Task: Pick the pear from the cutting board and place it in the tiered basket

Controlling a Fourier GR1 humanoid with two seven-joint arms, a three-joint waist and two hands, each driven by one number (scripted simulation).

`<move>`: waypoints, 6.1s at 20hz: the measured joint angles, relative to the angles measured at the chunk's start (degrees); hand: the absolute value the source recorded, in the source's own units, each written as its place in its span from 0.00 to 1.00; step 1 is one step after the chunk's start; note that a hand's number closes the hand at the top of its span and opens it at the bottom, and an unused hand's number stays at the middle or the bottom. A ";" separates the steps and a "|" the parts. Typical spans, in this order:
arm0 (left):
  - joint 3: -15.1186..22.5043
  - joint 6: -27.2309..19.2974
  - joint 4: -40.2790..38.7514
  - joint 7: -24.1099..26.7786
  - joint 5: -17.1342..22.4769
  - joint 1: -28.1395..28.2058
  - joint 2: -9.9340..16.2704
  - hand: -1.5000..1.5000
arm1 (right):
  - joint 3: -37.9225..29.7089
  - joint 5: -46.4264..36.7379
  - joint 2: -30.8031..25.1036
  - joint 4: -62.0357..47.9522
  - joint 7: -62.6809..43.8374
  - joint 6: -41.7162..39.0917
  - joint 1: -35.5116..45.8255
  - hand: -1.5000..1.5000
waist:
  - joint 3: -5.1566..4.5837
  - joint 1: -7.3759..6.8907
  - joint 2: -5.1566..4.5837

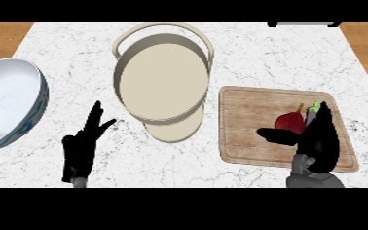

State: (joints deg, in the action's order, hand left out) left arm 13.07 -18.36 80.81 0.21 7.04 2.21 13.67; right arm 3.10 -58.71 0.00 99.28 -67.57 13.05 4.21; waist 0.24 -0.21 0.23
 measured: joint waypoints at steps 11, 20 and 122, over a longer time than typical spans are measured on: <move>-0.38 0.43 0.93 -0.96 -1.28 0.68 -0.81 0.50 | -1.20 2.12 -0.44 -6.72 2.66 2.05 2.86 1.00 | -0.47 -0.05 0.25; -1.28 1.25 1.02 -0.45 -2.11 1.33 -1.55 0.50 | -1.05 -2.54 -1.28 -13.08 6.86 4.25 5.15 1.00 | -0.88 0.13 0.60; -5.90 3.53 2.51 -1.31 -6.25 3.66 -4.73 0.50 | -19.38 49.44 -21.93 5.37 20.41 -2.50 29.38 0.00 | 0.11 1.98 0.34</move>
State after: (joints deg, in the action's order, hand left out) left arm 7.16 -14.83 83.32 -1.11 0.78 5.87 8.94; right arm -16.28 -9.27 -21.93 104.65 -47.16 10.54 33.59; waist 0.35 1.77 0.58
